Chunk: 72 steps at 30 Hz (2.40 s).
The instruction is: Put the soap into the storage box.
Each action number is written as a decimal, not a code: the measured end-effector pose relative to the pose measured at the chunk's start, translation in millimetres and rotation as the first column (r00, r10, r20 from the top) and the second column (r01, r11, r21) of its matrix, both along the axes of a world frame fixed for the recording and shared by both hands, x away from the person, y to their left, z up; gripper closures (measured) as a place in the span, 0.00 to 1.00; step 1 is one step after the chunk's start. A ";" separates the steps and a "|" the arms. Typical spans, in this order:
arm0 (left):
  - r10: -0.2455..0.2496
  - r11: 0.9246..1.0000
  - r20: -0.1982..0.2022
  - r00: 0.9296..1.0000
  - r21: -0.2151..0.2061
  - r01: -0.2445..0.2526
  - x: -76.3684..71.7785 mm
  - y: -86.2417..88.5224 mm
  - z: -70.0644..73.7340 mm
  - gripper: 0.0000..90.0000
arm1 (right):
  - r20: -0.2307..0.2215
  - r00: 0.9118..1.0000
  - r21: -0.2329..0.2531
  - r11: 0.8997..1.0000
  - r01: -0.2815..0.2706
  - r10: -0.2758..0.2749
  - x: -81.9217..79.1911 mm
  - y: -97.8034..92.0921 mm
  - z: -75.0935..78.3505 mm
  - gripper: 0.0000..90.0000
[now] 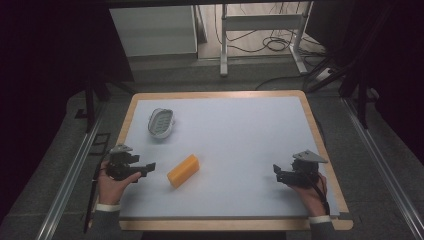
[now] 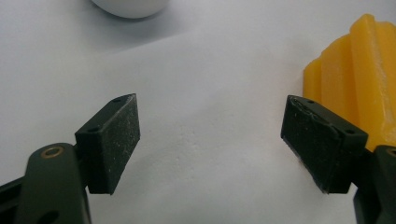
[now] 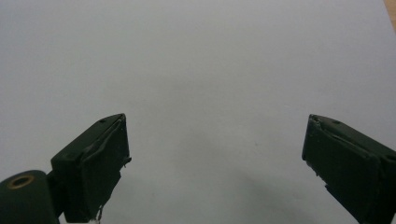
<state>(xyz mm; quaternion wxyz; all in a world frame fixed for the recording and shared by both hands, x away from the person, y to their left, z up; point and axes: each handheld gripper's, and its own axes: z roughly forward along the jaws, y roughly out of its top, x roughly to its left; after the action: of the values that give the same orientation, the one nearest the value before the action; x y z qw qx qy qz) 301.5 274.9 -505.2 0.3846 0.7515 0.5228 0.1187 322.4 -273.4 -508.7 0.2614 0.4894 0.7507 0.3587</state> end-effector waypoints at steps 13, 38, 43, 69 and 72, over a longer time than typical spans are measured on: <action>-0.011 1.000 -0.007 1.000 0.015 0.011 2.0 0.4 -0.5 0.22 | -0.026 1.000 0.012 1.000 -0.002 0.002 -0.1 -10.1 -2.0 0.08; -0.114 0.993 0.024 0.993 0.021 0.114 3.6 -17.5 48.6 0.22 | -0.005 1.000 0.012 0.999 0.031 -0.031 -2.4 -26.1 8.8 0.08; -0.124 0.992 0.034 0.992 0.020 0.123 2.0 -21.0 56.1 0.22 | -0.003 1.000 0.011 0.999 0.030 -0.030 -2.6 -25.3 8.9 0.08; -0.229 0.971 0.001 0.973 0.067 0.229 9.2 -58.8 66.1 0.21 | -0.010 0.999 0.002 0.999 0.043 -0.043 -2.8 -27.6 8.7 0.08; -0.237 0.968 0.004 0.972 0.082 0.236 9.0 -63.1 65.4 0.21 | -0.011 0.999 0.002 0.999 0.044 -0.044 -2.8 -27.7 8.5 0.08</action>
<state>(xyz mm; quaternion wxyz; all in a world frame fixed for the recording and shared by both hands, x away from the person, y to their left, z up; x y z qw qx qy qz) 310.5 211.8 -439.8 0.3690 0.8225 0.4215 0.0985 319.6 -301.1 -500.2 0.2646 0.5080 0.7408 0.3509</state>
